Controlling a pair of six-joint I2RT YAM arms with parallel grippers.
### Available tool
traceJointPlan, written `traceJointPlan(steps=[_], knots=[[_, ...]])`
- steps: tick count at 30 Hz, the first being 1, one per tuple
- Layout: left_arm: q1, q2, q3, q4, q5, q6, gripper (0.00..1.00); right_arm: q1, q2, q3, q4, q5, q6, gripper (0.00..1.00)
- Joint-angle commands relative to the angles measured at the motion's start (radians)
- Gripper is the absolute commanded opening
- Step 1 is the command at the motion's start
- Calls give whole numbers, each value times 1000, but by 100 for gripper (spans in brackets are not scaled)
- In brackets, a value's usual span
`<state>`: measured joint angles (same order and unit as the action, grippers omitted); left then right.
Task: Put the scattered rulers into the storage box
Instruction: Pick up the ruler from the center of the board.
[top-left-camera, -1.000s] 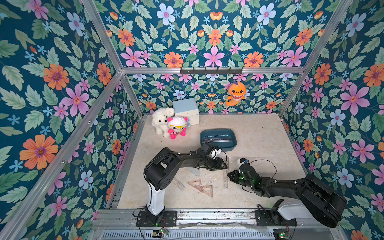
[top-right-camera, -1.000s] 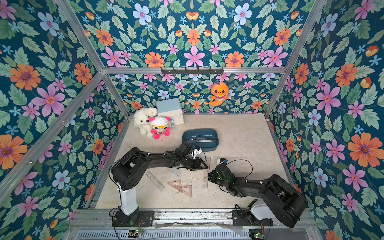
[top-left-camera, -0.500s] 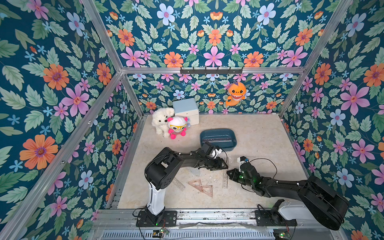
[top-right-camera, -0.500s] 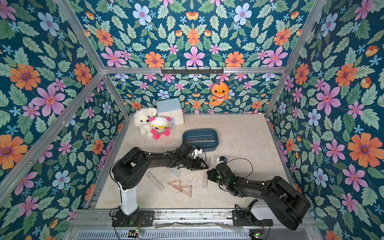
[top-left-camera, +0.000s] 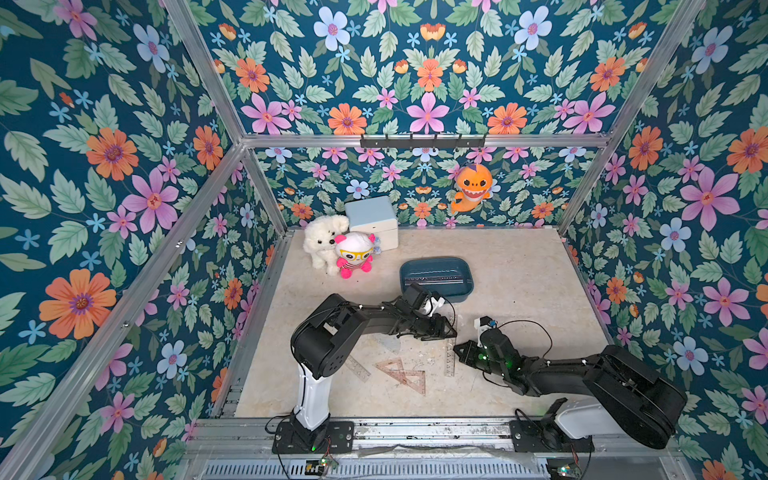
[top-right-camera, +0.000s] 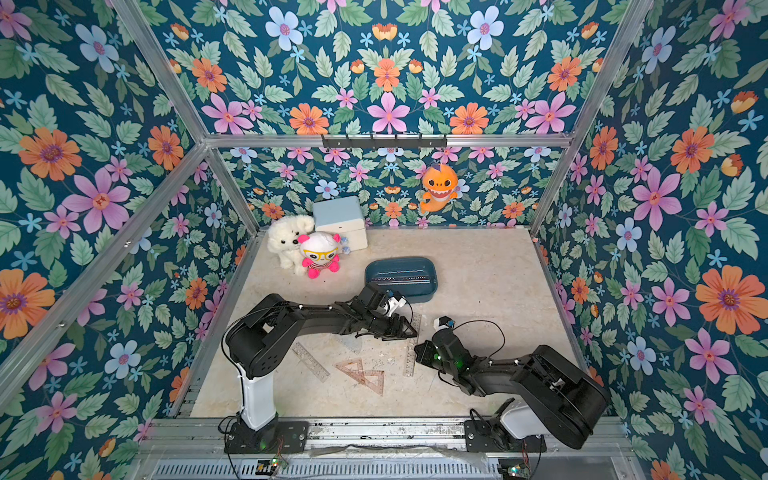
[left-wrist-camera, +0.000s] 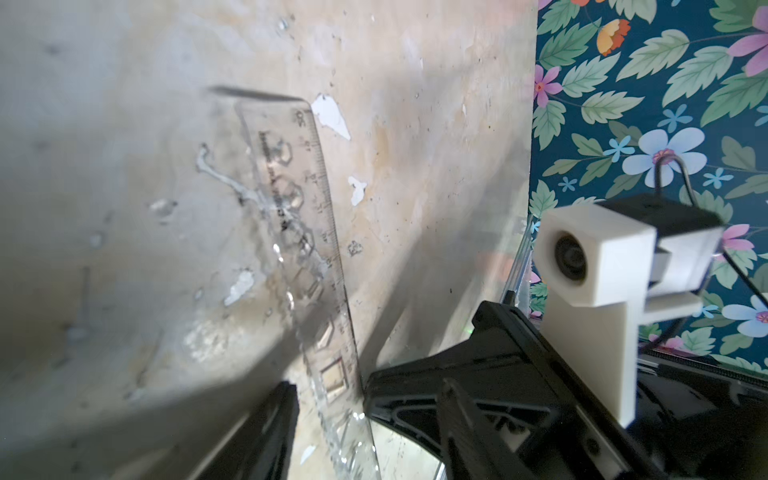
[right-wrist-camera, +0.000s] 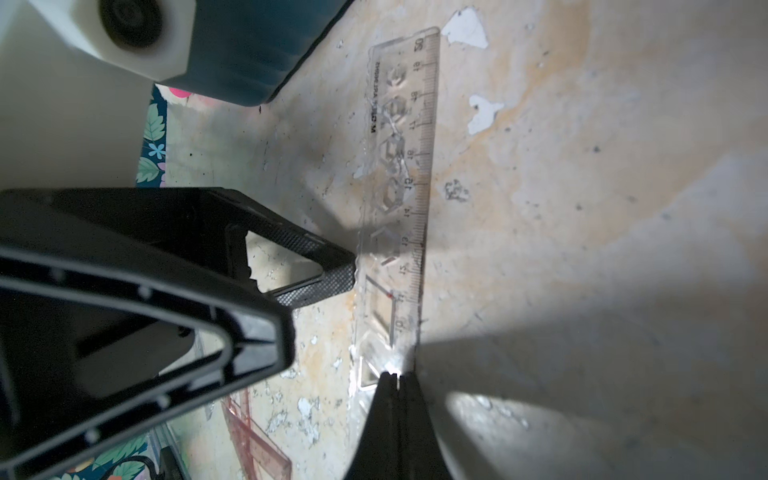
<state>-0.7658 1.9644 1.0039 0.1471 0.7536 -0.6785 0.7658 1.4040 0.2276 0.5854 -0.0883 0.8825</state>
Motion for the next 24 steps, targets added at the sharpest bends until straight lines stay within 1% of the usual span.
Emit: traceJointPlan(steps=[1,4,8,12,18,20,24], knots=[[-7,28,-12,-187,-118,-4,60,2,15,-14,-24,2,9,0],[-15,42,-6,-187,-112,-9,60,1,21,-18,-13,4,9,0],[-27,58,2,-190,-108,-7,55,1,29,-21,-3,7,10,0],[-40,72,5,-184,-100,-12,47,1,38,-24,10,6,9,0],[-52,78,15,-187,-98,-7,28,1,45,-27,15,6,8,0],[-53,77,18,-191,-99,-2,24,0,46,-30,19,6,8,0],[-55,69,26,-207,-99,13,13,-4,10,-32,11,-6,8,0]])
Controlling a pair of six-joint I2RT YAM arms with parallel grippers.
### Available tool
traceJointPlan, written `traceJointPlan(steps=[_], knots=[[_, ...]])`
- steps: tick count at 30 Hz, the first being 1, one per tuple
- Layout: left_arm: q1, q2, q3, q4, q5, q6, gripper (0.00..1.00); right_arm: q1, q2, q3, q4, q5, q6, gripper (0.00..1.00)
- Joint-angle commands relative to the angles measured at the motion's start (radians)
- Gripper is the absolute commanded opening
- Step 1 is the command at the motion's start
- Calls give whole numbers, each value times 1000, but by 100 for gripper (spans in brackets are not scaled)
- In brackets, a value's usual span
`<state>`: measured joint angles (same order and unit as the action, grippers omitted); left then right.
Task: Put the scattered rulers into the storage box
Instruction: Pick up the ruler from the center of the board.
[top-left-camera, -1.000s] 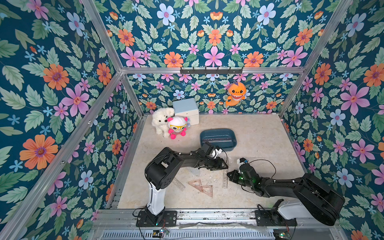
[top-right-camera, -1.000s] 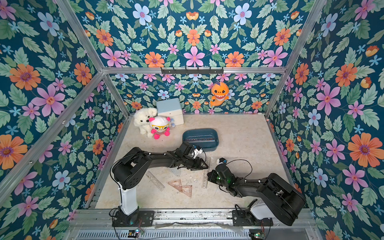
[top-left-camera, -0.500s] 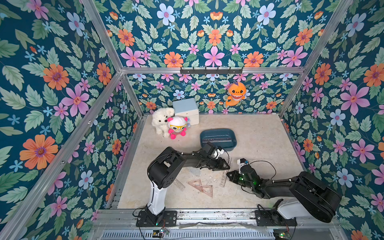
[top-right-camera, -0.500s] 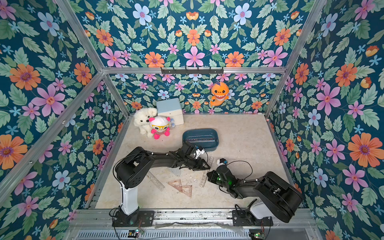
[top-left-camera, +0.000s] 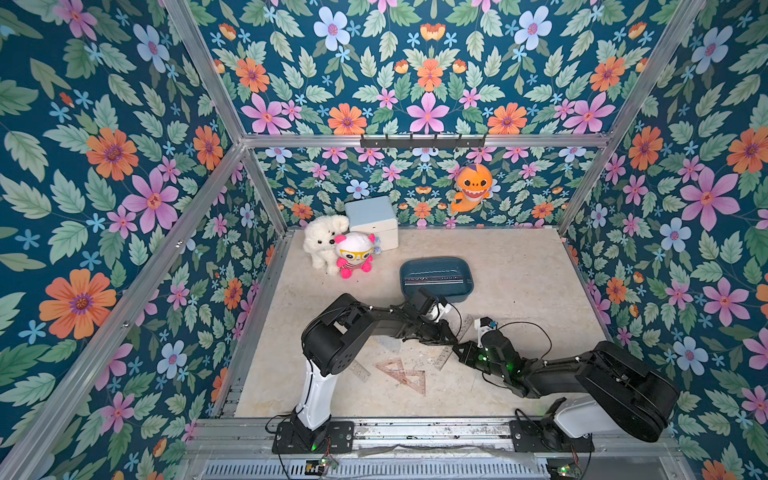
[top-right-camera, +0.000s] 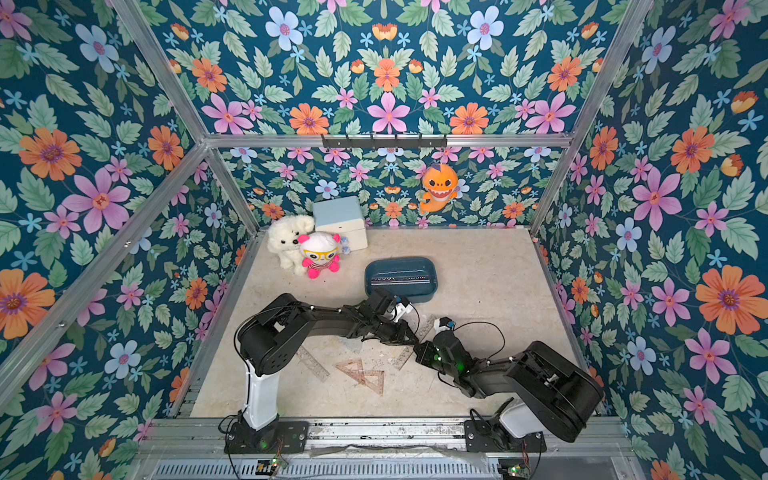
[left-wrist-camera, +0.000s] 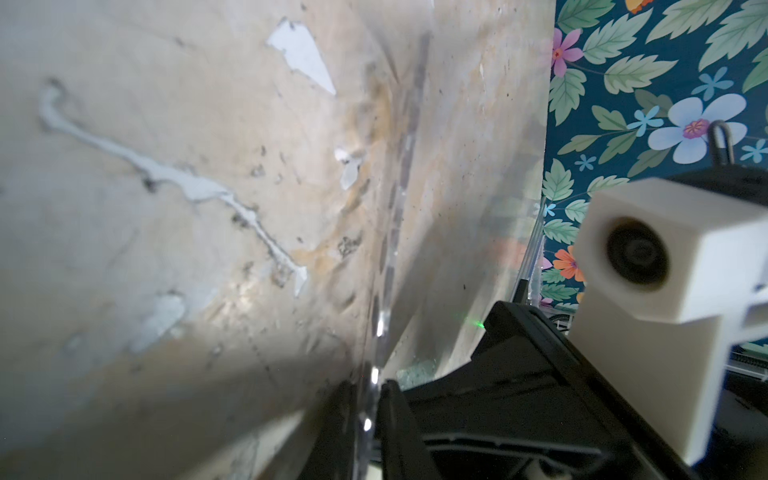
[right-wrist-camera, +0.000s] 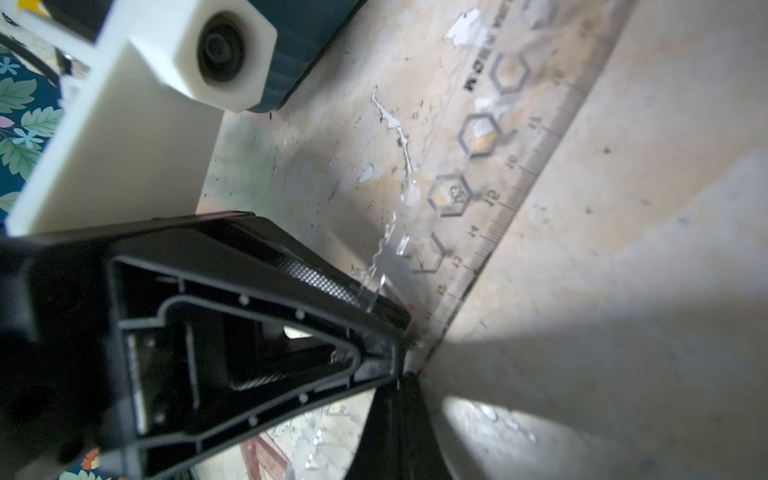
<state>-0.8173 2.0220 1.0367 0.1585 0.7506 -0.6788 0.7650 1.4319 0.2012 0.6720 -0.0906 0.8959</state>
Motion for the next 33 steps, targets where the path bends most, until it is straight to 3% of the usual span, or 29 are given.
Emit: traceJointPlan(steps=[1,4,6,12,14,18,22,25,33], knots=[[-3,6,-3,-224,-97,20,10,-8,-43,-5,-89,-11,-8,0],[-1,-23,30,-286,-110,69,0,-29,-185,22,-233,-27,-39,0],[6,-52,62,-332,-99,111,0,-63,-307,52,-373,-42,-81,0],[69,-132,149,-431,25,222,0,-306,-496,100,-532,-278,-159,2],[93,-153,170,-448,86,248,0,-385,-490,127,-520,-370,-168,9],[135,-188,199,-451,220,276,0,-504,-398,172,-367,-608,-126,36],[151,-208,221,-468,318,310,0,-553,-297,213,-183,-743,-41,54],[153,-219,222,-463,354,318,0,-558,-241,260,-117,-781,-14,58],[153,-256,186,-384,409,282,0,-557,-116,317,54,-845,72,55]])
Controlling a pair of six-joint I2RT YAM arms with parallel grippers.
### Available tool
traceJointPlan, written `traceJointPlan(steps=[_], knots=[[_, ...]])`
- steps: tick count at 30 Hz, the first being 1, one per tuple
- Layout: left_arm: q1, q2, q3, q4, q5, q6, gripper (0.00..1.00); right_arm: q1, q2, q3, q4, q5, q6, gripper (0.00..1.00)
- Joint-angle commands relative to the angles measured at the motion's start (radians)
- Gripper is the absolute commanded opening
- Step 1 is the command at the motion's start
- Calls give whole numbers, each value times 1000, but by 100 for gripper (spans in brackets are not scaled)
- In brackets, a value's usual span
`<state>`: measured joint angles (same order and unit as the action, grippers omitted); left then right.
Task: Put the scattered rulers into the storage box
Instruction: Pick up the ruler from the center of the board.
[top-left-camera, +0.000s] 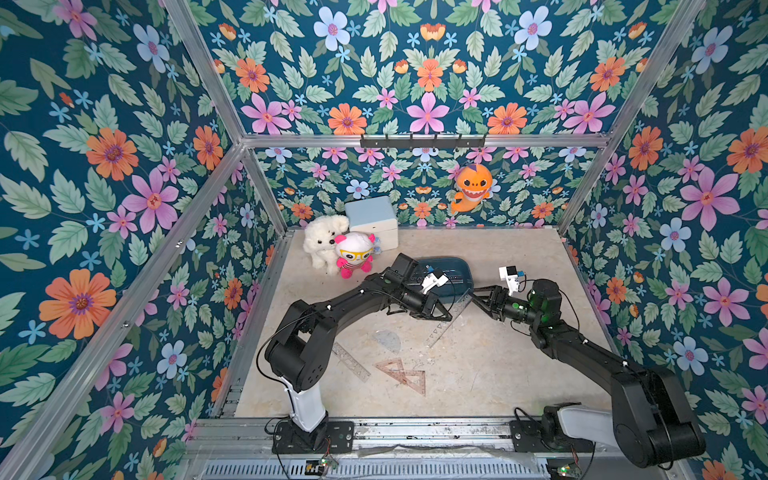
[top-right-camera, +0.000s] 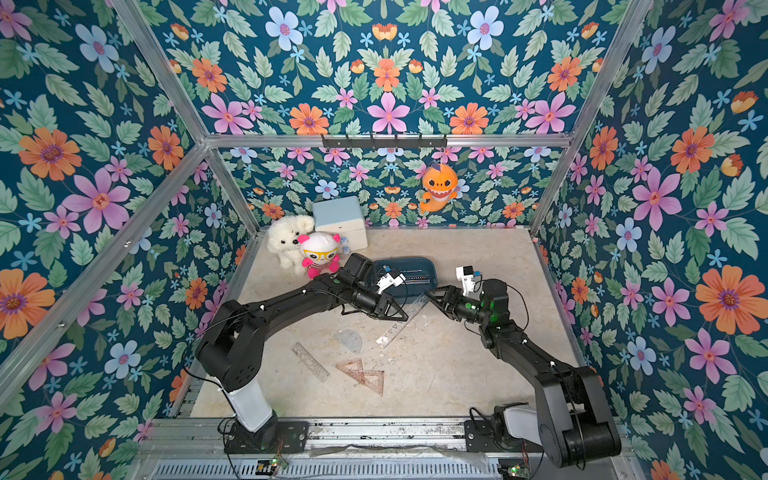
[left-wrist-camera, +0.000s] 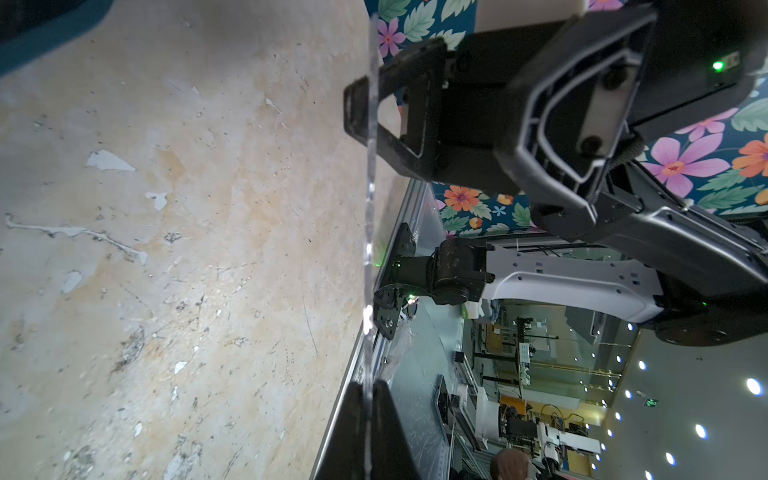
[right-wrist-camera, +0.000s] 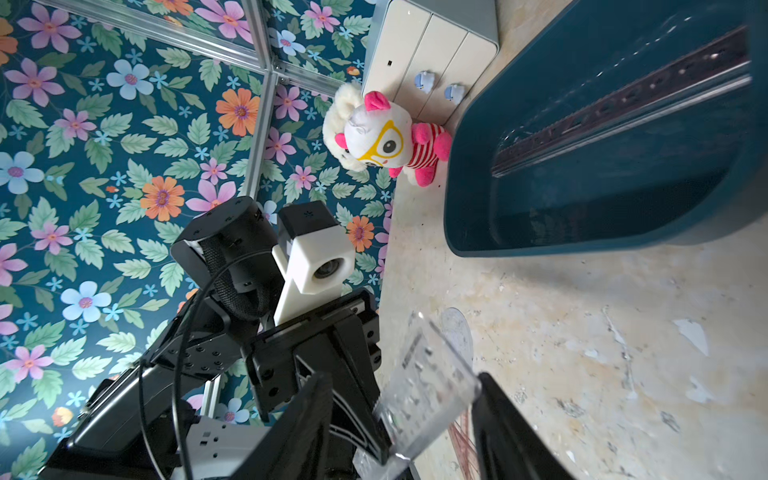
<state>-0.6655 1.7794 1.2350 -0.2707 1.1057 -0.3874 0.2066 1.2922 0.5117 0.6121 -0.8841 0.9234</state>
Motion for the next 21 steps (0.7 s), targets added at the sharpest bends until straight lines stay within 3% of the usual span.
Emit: traceJointPlan(steps=[1,8,10,17,20,21], knots=[[2,-20,-20,65,59,-21,0,2,33,7,134,-58,55,54],[2,-41,-55,132,76,-63,0,2,65,5,205,-80,95,46],[2,-44,-60,150,83,-74,0,2,72,8,219,-87,102,39],[2,-38,-79,192,83,-101,0,2,61,6,219,-104,109,1],[1,-35,-80,200,76,-104,1,2,48,7,196,-99,101,0],[3,-37,-79,199,69,-104,6,2,42,8,186,-94,98,0]])
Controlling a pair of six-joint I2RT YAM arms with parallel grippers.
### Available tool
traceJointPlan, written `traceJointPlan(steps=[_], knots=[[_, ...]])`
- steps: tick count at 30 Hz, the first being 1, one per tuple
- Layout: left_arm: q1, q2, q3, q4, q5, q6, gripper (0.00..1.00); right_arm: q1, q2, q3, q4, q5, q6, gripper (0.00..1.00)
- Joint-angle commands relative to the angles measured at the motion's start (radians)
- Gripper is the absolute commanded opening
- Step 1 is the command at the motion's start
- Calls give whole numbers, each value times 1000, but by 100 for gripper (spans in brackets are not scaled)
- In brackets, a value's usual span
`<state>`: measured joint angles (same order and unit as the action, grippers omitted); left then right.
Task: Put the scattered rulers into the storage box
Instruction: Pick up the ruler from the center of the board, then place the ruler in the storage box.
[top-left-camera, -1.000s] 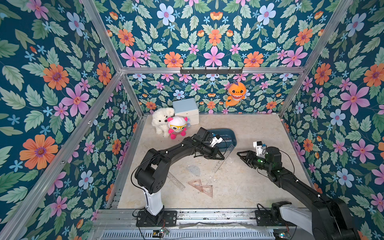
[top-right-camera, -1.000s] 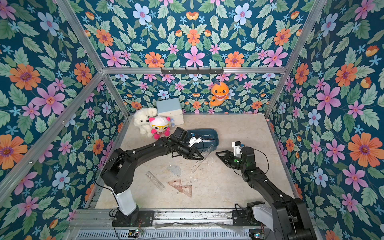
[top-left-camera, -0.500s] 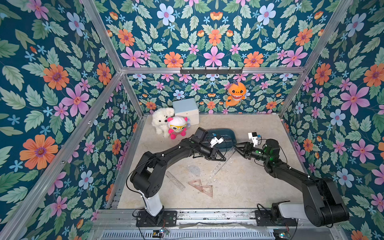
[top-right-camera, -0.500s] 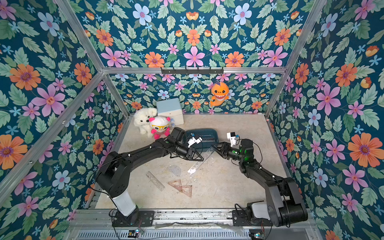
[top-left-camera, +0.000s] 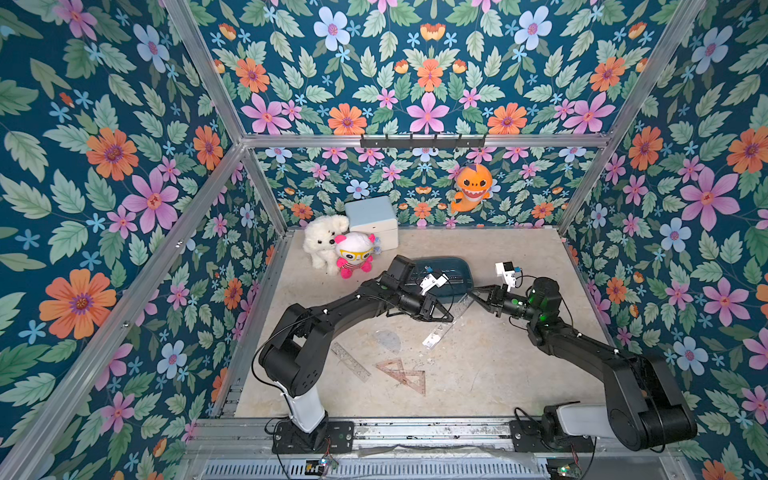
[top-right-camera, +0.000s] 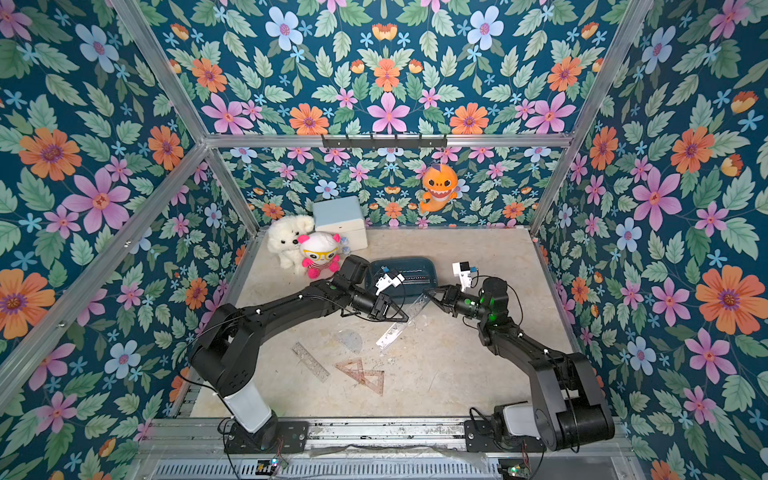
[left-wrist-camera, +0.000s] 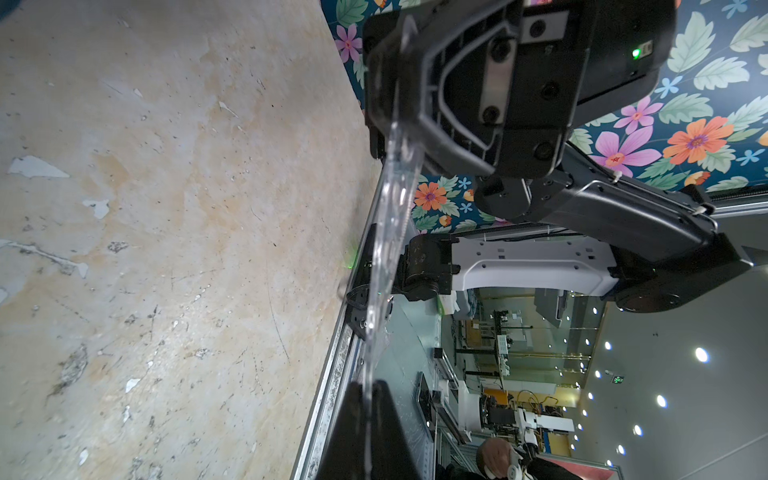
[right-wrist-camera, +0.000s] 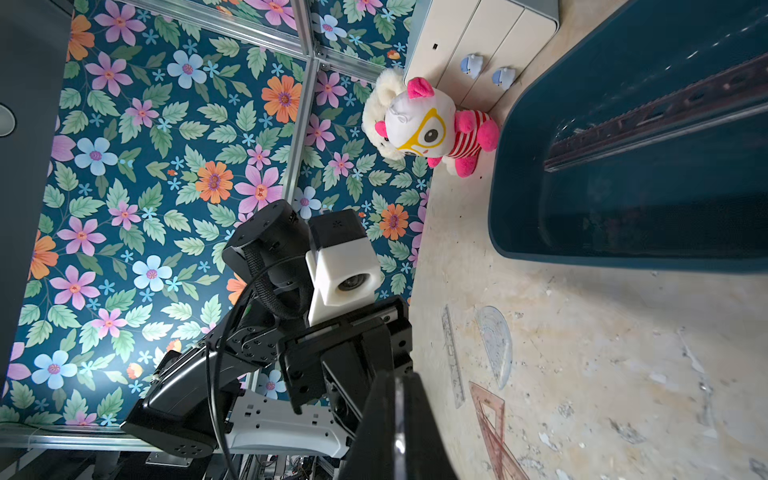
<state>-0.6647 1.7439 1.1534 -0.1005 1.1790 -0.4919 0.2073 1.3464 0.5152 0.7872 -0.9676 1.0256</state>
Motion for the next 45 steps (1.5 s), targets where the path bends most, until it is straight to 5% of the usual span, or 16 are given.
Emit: traceJointPlan(steps=[1,3,6,12,18,24,29,45], knots=[[3,-5,5,24,-16,6,14,1,-17,10,-3,-2,-9,0],[18,-18,16,-20,-68,37,42,1,-32,29,-71,38,-32,0],[69,-50,43,-149,-266,111,58,7,-68,87,-248,180,-115,0],[119,-141,60,-287,-792,197,71,37,-8,268,-381,533,-198,0],[128,-180,71,-344,-1080,215,82,129,199,454,-336,783,-227,0],[143,-192,60,-355,-1136,212,95,193,419,584,-261,904,-207,0],[148,-200,33,-336,-1137,216,97,229,532,663,-258,908,-201,0],[157,-204,2,-298,-1107,185,99,250,591,649,-325,851,-217,1]])
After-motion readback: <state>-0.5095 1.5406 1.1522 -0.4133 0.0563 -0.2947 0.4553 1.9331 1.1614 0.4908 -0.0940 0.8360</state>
